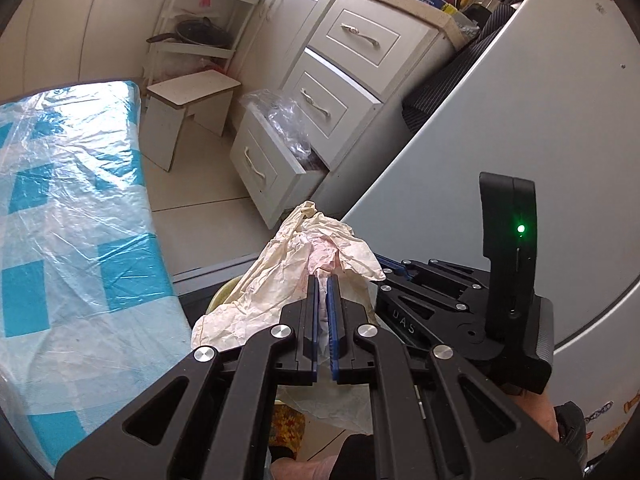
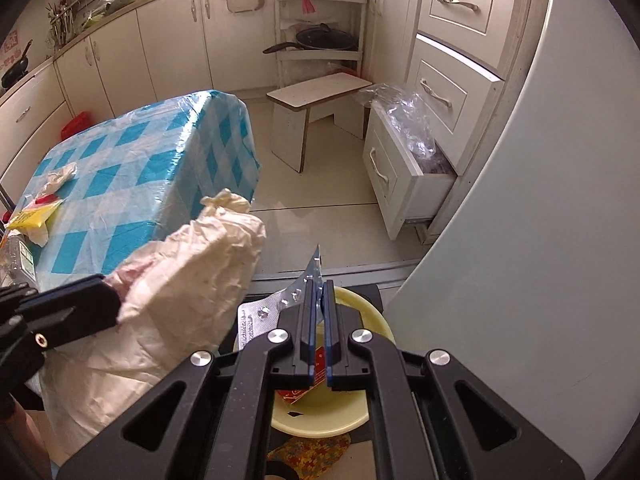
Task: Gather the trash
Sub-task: 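Carry the beige paper to the yellow bucket and open the left gripper, then bring both tools back over the orange peels and milk carton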
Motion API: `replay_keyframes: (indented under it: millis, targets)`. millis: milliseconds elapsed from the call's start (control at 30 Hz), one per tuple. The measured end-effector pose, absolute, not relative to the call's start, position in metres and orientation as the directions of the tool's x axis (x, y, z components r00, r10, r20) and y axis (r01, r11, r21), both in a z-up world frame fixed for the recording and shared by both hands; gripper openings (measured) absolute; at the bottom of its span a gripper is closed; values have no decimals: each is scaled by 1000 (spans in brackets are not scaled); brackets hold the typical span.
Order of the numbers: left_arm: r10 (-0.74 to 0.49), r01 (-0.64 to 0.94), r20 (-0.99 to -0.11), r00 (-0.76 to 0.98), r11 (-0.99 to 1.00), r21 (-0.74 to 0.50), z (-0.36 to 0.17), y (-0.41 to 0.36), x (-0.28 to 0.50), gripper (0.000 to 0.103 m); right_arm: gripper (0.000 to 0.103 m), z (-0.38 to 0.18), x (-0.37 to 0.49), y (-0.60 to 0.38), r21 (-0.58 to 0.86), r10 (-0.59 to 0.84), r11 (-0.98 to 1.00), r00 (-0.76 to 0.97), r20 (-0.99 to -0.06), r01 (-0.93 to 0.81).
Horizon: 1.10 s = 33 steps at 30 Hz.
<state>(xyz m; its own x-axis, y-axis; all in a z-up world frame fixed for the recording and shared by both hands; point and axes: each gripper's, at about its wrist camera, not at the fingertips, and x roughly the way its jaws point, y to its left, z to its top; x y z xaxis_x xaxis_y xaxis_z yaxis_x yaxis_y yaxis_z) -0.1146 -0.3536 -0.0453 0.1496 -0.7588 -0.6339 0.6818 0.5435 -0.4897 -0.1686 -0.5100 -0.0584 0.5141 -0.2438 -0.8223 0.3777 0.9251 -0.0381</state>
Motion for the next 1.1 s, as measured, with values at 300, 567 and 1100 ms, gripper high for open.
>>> replay_keyframes:
  millis: [300, 567, 1100]
  targets:
    - [-712, 681, -686, 150, 578, -450, -59, -380, -119, 18, 40, -59, -177, -525, -40, -278, 902, 510, -814, 429]
    - [-701, 685, -682, 210, 603, -409, -44, -364, -121, 31, 47, -46, -179, -527, -5, -274, 900, 558, -783, 436]
    - [-638, 633, -613, 466, 725, -273, 16, -275, -121, 56, 59, 0, -163, -485, 90, -188, 949, 769, -611, 304]
